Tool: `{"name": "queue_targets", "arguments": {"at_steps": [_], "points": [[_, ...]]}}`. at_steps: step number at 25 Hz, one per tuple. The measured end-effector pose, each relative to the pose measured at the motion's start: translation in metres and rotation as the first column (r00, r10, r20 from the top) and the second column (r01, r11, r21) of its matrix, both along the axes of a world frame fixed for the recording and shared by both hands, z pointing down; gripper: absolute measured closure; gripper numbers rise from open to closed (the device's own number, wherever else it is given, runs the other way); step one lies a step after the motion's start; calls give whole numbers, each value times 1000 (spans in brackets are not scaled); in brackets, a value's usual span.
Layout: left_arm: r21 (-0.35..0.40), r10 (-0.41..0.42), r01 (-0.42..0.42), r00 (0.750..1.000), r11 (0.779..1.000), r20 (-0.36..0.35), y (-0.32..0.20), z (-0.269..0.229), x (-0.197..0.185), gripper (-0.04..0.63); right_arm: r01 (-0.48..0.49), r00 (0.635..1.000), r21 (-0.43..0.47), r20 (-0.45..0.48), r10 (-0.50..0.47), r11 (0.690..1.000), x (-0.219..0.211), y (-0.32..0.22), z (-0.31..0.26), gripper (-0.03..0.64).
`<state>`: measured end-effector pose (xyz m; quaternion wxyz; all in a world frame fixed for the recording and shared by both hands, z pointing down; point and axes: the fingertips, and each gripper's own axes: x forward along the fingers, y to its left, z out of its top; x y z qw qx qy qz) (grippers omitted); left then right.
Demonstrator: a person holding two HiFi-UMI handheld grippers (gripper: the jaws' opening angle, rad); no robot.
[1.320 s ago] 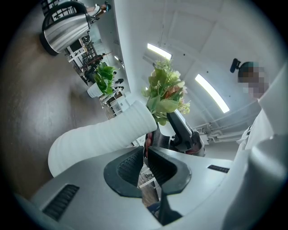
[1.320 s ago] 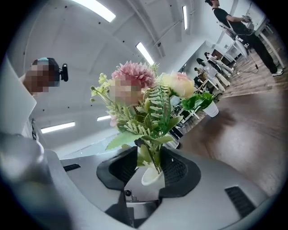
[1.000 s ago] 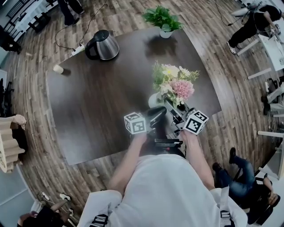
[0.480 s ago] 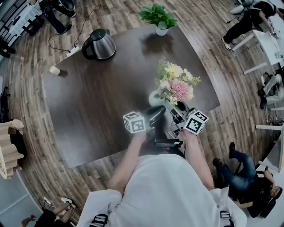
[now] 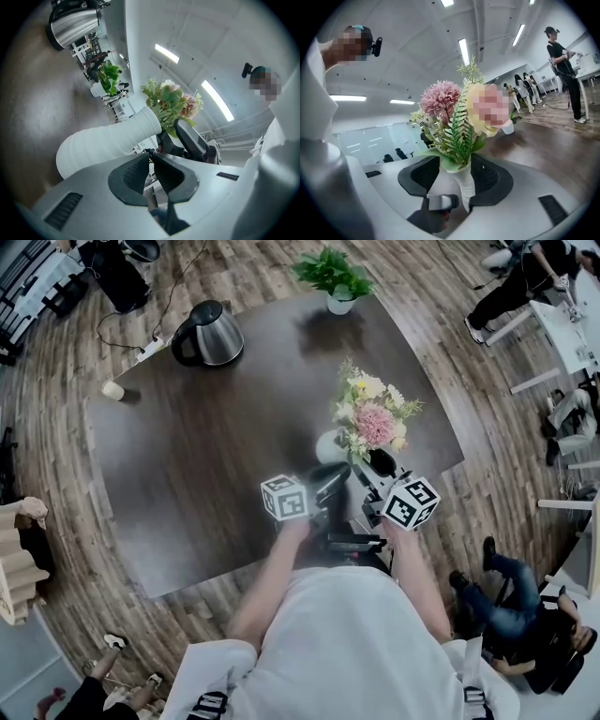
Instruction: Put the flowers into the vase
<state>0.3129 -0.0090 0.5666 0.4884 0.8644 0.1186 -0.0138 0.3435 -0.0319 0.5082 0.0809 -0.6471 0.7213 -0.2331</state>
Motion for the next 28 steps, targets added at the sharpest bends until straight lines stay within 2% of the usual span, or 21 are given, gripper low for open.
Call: {"name": "queue_targets", "arguments": {"at_steps": [3, 8, 19, 23, 28], "points": [[0, 8, -8, 1000, 1000, -2, 1, 1, 0, 580, -20, 1000, -5, 20, 20, 1000, 2, 3, 3, 428], [-2, 21, -21, 1000, 1000, -6, 0, 0, -1, 580, -55, 989, 2, 139, 55, 998, 6, 7, 9, 428], [1, 21, -21, 1000, 1000, -21, 15, -10, -1, 580, -93, 927, -12, 363, 91, 996, 22, 28, 13, 430], [14, 3, -3, 1000, 1000, -11, 15, -11, -1, 580, -76, 913, -18, 401, 77, 997, 28, 33, 15, 428], [23, -46, 46, 999, 999, -3, 15, -16, -1, 580, -2, 905, -25, 426, 12, 1000, 23, 40, 16, 430]]}}
